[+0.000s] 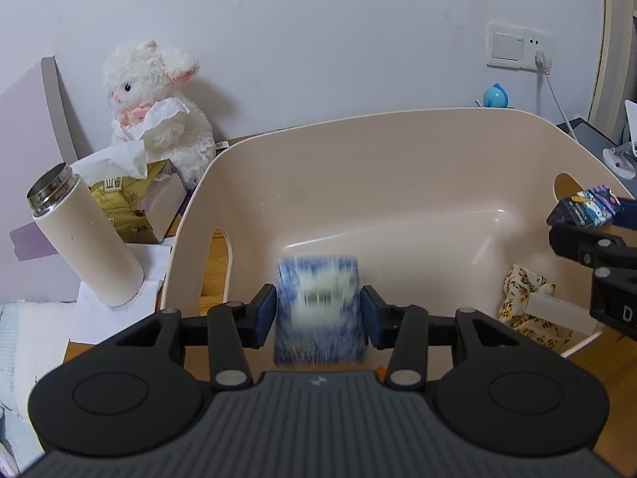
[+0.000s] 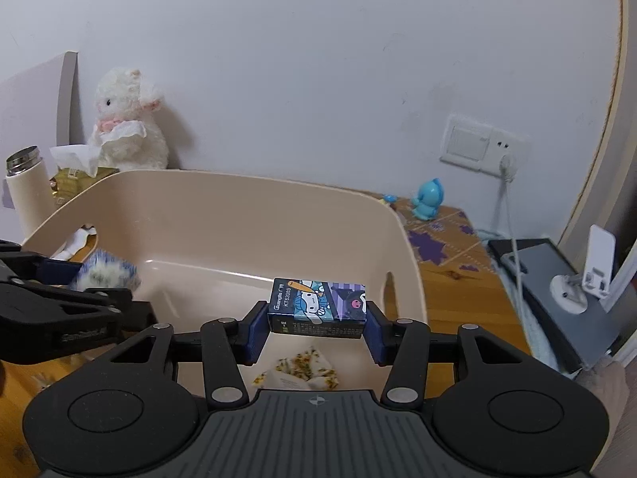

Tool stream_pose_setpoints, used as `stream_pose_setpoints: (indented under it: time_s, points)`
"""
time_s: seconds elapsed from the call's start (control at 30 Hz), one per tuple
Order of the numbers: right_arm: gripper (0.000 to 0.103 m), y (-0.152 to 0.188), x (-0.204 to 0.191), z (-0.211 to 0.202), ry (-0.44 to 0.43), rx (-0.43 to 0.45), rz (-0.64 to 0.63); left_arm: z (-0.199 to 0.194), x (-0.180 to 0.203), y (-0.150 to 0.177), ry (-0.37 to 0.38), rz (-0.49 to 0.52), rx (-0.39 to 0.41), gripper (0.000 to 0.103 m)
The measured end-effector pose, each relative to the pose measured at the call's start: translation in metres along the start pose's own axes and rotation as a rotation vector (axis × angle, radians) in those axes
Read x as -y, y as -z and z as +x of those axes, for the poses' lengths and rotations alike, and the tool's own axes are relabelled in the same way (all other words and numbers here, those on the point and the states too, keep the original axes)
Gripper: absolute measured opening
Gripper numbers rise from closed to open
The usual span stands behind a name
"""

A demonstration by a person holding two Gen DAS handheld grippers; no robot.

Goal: Organize objects
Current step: 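Carry both packs over the basket and open both tools to drop them, then grasp the keychain with the left tool while the right tool grasps the green herb bag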

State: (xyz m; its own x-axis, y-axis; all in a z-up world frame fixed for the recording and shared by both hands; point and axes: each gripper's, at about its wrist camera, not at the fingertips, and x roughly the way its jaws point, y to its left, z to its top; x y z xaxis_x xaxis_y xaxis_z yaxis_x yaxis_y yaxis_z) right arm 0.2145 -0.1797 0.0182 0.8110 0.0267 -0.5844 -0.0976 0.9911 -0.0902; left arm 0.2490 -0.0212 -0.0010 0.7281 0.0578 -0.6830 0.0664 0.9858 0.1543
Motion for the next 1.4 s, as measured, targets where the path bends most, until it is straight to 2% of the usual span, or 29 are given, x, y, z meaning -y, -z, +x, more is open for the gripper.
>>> stream_pose_setpoints:
  time_s: [0.03, 0.07, 0.13, 0.2, 0.33, 0.4, 0.63, 0.77, 1.13, 1.4]
  points:
    - [0.056, 0.0, 0.001, -0.002, -0.006, 0.007, 0.003, -0.002, 0.0, 0.0, 0.002, 0.001, 0.001, 0.054]
    - [0.06, -0.001, 0.002, -0.006, -0.012, 0.014, 0.01, -0.006, 0.001, -0.001, 0.004, 0.0, 0.005, 0.069]
    - [0.067, -0.003, 0.004, -0.013, -0.015, 0.022, 0.02, -0.015, 0.0, -0.002, -0.002, -0.01, 0.033, 0.079]
    - [0.075, -0.004, 0.008, -0.022, -0.023, 0.037, 0.031, -0.025, -0.002, -0.004, -0.001, -0.004, 0.059, 0.08]
    - [0.081, -0.005, 0.016, -0.045, -0.05, 0.056, 0.061, -0.046, -0.008, -0.003, 0.003, 0.007, 0.097, 0.088]
    - [0.088, -0.001, 0.019, -0.056, -0.063, 0.062, 0.07, -0.056, -0.014, 0.002, 0.0, 0.008, 0.115, 0.089]
    - [0.095, 0.015, 0.02, -0.083, -0.085, 0.039, 0.035, -0.078, -0.034, 0.022, 0.002, 0.0, 0.102, 0.09]
    - [0.098, 0.028, 0.017, -0.088, -0.089, 0.01, 0.016, -0.084, -0.045, 0.037, 0.002, -0.023, 0.089, 0.095]
    - [0.1, 0.067, 0.012, -0.066, -0.114, -0.124, 0.054, -0.065, -0.064, 0.08, 0.005, -0.051, -0.009, 0.095]
    - [0.102, 0.089, 0.0, -0.04, -0.127, -0.2, 0.058, -0.035, -0.06, 0.105, 0.023, -0.005, -0.067, 0.095]
